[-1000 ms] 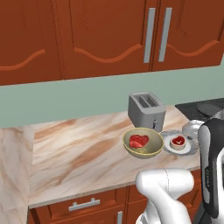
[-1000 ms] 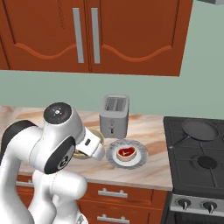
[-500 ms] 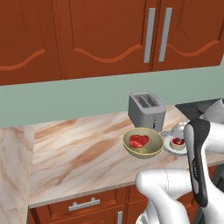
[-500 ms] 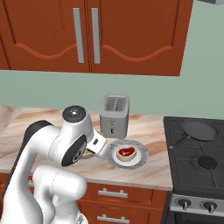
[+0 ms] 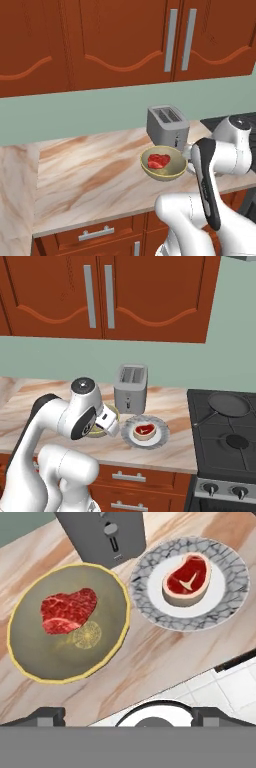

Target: Place one of the steaks on the plate and the other in the bowl. Then place the bowl in the fridge.

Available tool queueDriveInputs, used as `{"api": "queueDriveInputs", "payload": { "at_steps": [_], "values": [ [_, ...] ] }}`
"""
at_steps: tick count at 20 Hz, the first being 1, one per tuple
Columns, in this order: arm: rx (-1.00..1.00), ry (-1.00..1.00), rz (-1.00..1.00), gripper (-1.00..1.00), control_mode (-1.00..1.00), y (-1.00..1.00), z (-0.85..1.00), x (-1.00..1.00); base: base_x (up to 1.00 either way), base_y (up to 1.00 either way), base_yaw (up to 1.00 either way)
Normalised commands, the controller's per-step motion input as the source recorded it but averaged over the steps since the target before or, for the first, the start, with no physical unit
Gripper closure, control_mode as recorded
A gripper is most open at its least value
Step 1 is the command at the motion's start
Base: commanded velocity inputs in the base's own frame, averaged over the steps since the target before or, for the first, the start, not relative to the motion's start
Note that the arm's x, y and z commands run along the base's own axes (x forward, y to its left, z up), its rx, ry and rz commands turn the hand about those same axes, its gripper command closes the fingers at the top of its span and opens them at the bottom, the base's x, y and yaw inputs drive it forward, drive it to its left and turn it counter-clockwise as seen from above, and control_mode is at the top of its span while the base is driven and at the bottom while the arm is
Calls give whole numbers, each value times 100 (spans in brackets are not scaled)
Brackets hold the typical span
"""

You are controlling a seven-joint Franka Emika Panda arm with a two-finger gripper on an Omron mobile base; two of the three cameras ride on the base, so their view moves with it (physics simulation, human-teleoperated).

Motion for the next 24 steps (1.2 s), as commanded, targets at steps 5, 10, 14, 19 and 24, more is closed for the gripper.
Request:
{"api": "queueDriveInputs", "payload": {
  "at_steps": [5,10,14,19,24],
  "values": [
    [0,8,-7,-100,-100,22,-37,23,0,0,0],
    [1,9,-4,-100,-100,11,-42,19,0,0,0],
    [2,8,0,-100,-100,0,-25,14,0,0,0],
    [0,1,0,-100,-100,0,-32,22,0,0,0],
    [0,0,0,-100,-100,0,-12,31,0,0,0]
  ]
}}
